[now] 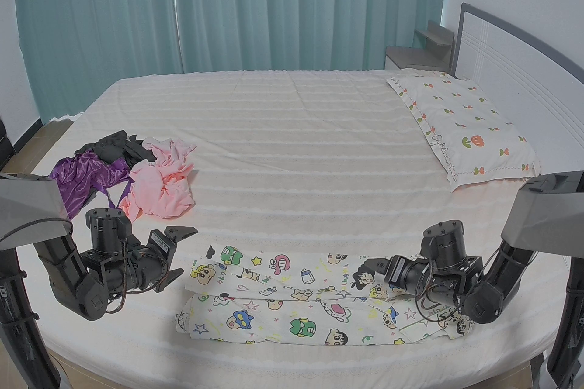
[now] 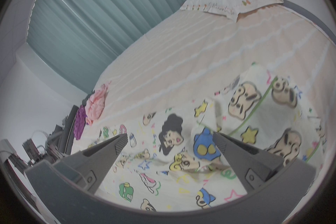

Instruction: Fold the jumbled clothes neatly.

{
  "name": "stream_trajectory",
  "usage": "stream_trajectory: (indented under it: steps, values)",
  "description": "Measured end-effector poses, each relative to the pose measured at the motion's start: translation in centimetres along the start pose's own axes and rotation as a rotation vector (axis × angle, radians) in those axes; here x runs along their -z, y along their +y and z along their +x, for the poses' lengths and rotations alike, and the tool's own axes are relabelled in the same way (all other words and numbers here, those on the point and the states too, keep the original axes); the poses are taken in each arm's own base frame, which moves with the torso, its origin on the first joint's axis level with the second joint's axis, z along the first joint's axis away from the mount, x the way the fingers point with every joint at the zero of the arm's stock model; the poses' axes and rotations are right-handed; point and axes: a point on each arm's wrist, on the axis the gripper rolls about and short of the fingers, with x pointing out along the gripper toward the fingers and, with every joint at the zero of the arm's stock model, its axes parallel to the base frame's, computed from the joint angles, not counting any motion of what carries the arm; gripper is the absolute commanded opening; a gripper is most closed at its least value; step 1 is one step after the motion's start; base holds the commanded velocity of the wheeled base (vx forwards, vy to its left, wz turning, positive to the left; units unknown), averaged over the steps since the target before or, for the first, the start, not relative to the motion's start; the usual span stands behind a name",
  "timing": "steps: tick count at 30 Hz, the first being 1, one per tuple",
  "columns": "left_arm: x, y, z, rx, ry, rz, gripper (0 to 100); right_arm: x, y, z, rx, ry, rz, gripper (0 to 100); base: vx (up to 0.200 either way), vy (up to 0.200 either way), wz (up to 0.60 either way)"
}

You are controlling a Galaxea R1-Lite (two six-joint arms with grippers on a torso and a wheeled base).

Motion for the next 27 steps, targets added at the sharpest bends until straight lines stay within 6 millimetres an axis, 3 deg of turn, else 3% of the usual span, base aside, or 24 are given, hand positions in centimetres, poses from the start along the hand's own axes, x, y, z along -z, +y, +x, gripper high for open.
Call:
stream_trajectory:
  steps: [6, 21, 27]
  values:
    - [0.0, 0.0, 0.0, -0.001, 0.000, 0.000, 100, -1.6, -0.9, -0.1, 0.018, -0.045, 0.030, 100, 0.000, 0.000, 0.00]
    - [0.0, 0.0, 0.0, -0.002, 0.000, -0.001, 100, -3.6, -6.0, 2.7, 0.152, -0.080, 0.120, 100, 0.000, 0.000, 0.00]
    - [0.1, 0.2, -0.1, -0.007, 0.002, 0.002, 100, -3.8, -6.3, 2.5, 0.165, -0.087, 0.129, 100, 0.000, 0.000, 0.00]
